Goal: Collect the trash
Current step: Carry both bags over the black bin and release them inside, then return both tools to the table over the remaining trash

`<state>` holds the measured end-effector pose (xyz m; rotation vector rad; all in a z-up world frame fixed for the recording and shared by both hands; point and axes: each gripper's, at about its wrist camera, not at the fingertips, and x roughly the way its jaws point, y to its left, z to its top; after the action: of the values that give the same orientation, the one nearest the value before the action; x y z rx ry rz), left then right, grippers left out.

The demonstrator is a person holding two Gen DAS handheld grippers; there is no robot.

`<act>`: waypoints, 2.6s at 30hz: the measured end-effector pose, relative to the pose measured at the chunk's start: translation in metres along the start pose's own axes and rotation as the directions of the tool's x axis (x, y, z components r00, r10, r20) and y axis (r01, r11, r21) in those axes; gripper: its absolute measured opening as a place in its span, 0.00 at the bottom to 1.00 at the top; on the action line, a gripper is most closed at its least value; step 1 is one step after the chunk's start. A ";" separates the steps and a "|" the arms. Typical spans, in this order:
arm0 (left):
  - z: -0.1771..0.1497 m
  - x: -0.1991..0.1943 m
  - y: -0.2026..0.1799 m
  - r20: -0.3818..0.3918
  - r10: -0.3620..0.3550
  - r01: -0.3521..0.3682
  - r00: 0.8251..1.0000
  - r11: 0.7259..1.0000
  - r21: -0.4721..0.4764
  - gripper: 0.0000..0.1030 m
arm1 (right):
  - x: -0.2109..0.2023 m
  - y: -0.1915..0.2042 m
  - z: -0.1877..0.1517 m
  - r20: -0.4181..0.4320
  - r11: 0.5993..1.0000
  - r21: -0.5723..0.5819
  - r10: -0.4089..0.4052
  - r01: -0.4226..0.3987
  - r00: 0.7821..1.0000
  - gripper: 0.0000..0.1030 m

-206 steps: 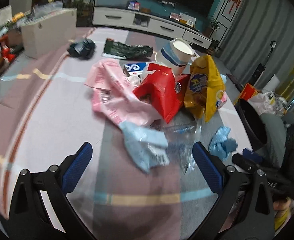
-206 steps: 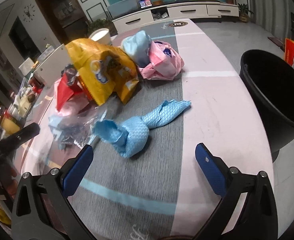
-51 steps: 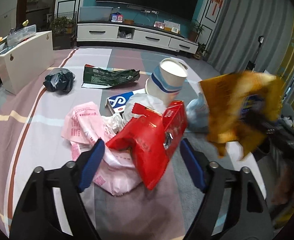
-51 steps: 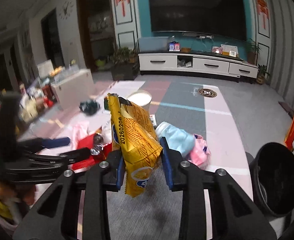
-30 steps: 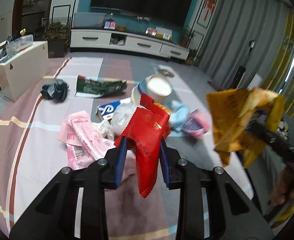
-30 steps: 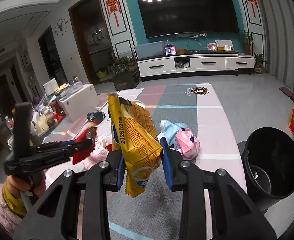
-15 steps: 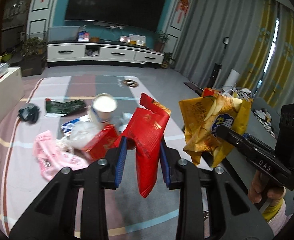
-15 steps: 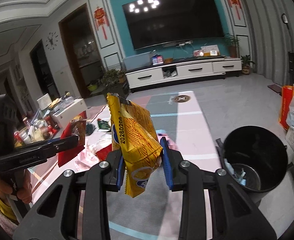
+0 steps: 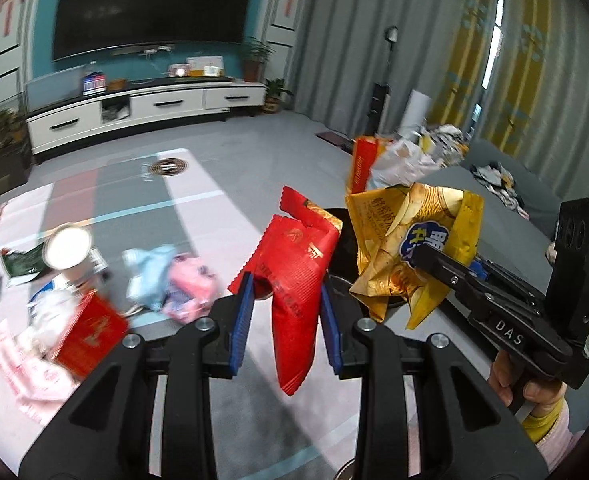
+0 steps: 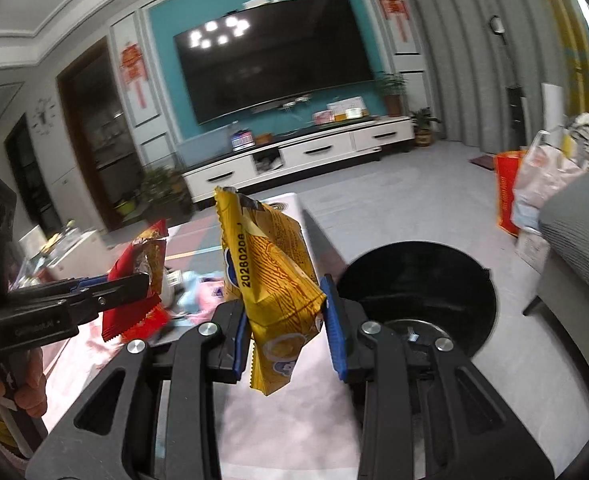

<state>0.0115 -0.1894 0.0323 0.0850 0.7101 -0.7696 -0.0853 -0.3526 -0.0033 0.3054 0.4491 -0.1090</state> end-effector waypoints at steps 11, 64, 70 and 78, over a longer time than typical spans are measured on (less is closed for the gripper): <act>0.017 0.075 -0.058 -0.102 -0.095 0.104 0.990 0.990 0.091 0.32 | 0.003 -0.073 -0.014 0.025 0.977 0.172 -0.133 0.127 0.991 0.32; -0.086 -0.048 0.076 -0.209 0.401 -0.434 0.892 0.888 -0.151 0.91 | 0.004 0.035 -0.022 -0.158 0.978 -0.075 -0.205 0.195 0.966 0.82; -0.105 -0.082 0.096 -0.205 0.415 -0.454 0.886 0.867 -0.205 0.92 | -0.007 0.065 -0.018 -0.146 0.979 -0.128 -0.177 0.159 0.973 0.83; -0.123 -0.105 0.119 -0.216 0.429 -0.476 0.877 0.838 -0.268 0.93 | -0.006 0.104 -0.017 -0.142 0.972 -0.197 -0.160 0.130 0.977 0.83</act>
<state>-0.0311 0.0001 -0.0186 0.0186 0.9044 -0.1857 -0.0800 -0.2486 0.0119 0.0955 0.6346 -0.1855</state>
